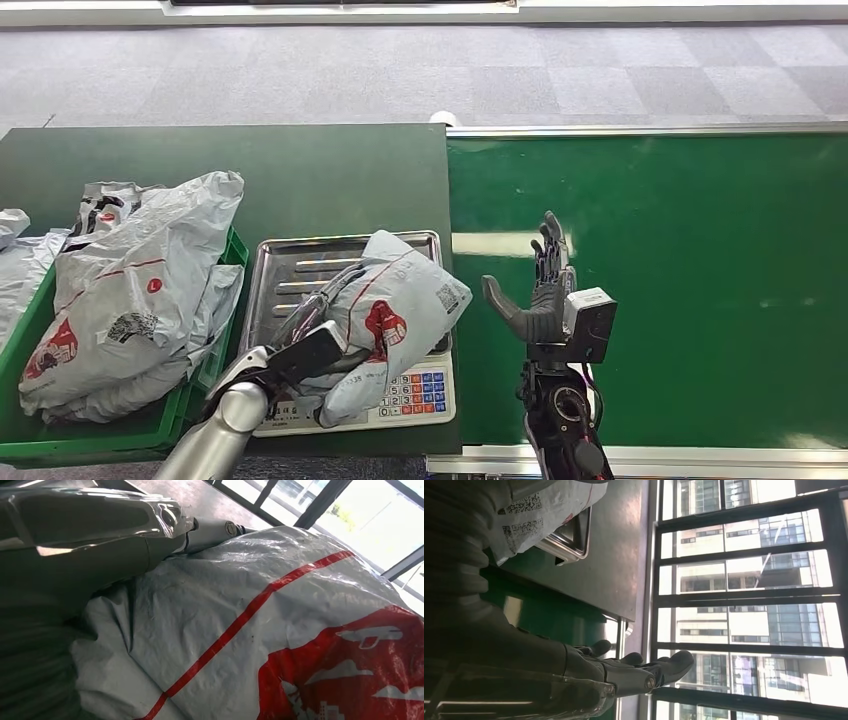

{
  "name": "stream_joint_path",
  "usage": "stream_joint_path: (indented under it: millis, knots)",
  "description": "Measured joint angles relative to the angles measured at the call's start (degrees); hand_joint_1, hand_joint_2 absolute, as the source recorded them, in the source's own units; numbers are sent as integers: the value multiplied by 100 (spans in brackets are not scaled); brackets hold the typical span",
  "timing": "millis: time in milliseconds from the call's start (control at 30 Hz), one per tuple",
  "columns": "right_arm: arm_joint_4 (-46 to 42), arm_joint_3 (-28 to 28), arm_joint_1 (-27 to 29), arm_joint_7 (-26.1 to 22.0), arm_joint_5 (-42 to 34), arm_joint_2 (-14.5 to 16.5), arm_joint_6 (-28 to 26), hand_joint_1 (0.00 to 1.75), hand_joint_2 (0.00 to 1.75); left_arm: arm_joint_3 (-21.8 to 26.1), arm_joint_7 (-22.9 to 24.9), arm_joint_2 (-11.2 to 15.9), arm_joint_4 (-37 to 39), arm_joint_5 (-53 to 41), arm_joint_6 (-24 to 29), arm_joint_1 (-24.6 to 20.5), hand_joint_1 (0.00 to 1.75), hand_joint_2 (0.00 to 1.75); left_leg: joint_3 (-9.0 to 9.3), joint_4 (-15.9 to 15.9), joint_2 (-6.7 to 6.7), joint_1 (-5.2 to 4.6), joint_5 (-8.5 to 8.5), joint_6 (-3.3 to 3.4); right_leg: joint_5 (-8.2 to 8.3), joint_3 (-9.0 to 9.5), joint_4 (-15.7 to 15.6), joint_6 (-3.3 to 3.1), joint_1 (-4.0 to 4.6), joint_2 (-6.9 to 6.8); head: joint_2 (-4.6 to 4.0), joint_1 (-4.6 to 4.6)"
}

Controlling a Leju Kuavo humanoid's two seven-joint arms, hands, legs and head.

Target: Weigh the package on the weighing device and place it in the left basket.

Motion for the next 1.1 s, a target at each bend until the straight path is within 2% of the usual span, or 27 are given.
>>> stream_joint_path:
  millis: [233,267,400,500,567,767,967,1100]
  knots:
    - [4,-33,0,1,0,0,-1,0,175,-36,0,0,58,0,0,-32,0,175,19,0,-3,-1,2,2,1,27,0,1,-2,-1,0,-1]
    - [4,-36,0,3,0,0,-1,0,175,-39,-3,0,62,-2,3,-35,9,175,20,0,-3,-1,2,2,1,28,0,1,-2,-1,0,-1]
    - [4,-55,6,22,2,2,-6,0,175,-65,-122,-1,78,-203,285,-31,142,175,22,0,-3,-1,2,2,1,29,0,1,-2,-1,0,-1]
    - [2,-83,34,57,16,10,-6,0,175,-84,-172,-17,85,-411,669,-20,168,175,22,0,0,-1,2,2,2,28,0,1,-1,0,0,0]
    - [2,-98,49,74,26,18,3,0,175,-83,-173,-25,89,-469,822,-14,175,175,22,0,4,-1,2,2,4,27,0,0,-1,2,0,-1]
    - [2,-129,57,120,-11,33,91,0,175,-71,-181,-56,82,-525,1060,-6,172,175,21,0,6,0,3,1,4,24,2,0,1,3,0,-1]
    - [-2,-149,78,127,-39,45,151,0,175,-60,-376,-167,7,-889,2353,144,175,175,2,1,17,0,2,0,5,-3,2,0,1,20,0,0]
    - [-2,-162,84,128,-54,48,179,0,175,-59,-414,-217,-73,-944,2749,256,175,175,-12,1,18,0,2,0,6,-17,2,-1,1,21,0,-1]
